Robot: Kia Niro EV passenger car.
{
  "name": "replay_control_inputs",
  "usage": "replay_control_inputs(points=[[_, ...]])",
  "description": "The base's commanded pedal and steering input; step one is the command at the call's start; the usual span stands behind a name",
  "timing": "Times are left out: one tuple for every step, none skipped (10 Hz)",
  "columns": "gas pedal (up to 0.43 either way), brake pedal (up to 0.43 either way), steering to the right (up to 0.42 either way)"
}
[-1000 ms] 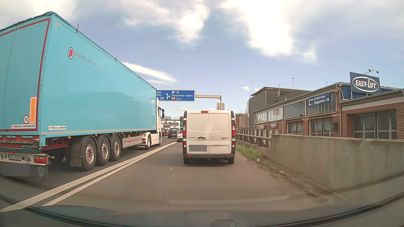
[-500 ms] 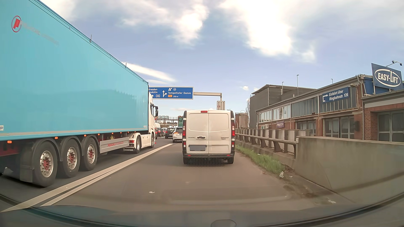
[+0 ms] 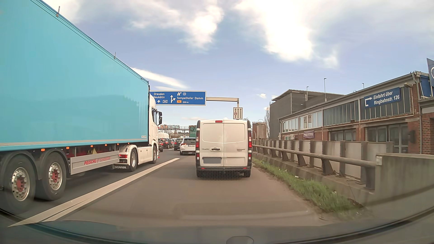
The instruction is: Follow the waypoints while adhering to traffic rules and regulations
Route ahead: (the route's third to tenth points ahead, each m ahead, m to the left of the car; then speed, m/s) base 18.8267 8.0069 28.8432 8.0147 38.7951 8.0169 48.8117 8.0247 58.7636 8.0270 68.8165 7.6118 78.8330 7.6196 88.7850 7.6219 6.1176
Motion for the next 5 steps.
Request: replay_control_inputs(points=[[0.177,0.000,0.006],[0.177,0.000,0.006],[0.169,0.000,0.005],[0.157,0.000,0.005],[0.150,0.000,0.005]])
